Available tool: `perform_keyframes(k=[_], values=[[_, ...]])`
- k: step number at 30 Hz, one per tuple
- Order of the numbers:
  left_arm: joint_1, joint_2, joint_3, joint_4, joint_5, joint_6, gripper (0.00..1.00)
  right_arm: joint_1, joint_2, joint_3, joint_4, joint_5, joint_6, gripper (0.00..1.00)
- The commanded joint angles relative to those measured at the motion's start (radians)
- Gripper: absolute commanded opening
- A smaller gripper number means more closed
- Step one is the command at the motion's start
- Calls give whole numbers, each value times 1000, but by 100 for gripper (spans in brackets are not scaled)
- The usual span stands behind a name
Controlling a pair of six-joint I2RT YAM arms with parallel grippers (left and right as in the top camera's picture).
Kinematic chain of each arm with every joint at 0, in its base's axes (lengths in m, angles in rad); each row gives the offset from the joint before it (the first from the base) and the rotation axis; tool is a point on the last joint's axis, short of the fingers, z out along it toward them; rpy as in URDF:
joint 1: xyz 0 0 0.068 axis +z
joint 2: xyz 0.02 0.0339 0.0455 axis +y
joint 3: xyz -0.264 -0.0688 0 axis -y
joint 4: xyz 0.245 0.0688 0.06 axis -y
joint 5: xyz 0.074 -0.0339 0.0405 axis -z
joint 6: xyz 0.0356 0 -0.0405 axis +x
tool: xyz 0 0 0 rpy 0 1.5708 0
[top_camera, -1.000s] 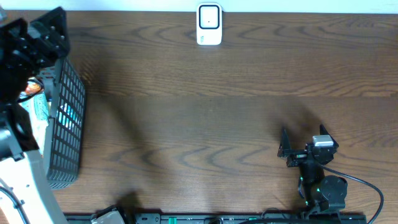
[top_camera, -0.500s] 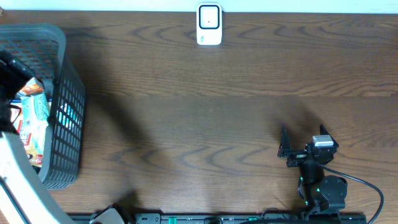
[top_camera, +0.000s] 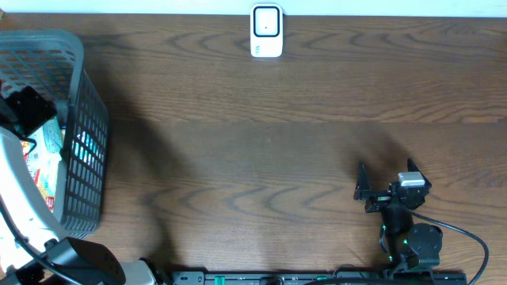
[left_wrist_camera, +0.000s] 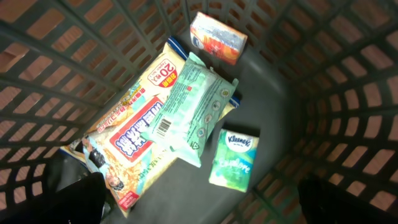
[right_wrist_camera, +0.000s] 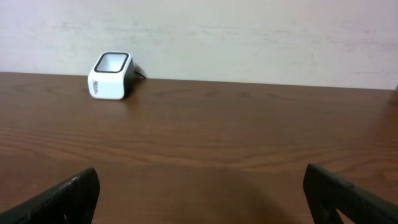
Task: Scan the item barcode
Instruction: 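Reach the left gripper into the basket toward the green wet-wipe pack, then grasp the green wet-wipe pack with the left gripper and lift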
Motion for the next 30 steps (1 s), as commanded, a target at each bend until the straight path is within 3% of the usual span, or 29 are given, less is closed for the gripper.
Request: perform_keyframes(k=[1,6,14,30], values=[[-2,26,-47,-2,-17,89,97,-4,-5,-1,-5,-1,14,99],[-1,28,-159,114,-27,156,98,-4,-5,-1,-5,-1,14,99],[-1,43,-317,304,-85,166,98,-4,-5,-1,-5,-1,14,99],[-2,267,-328,441,-55,271,98,-4,-5,-1,-5,-1,14,99]])
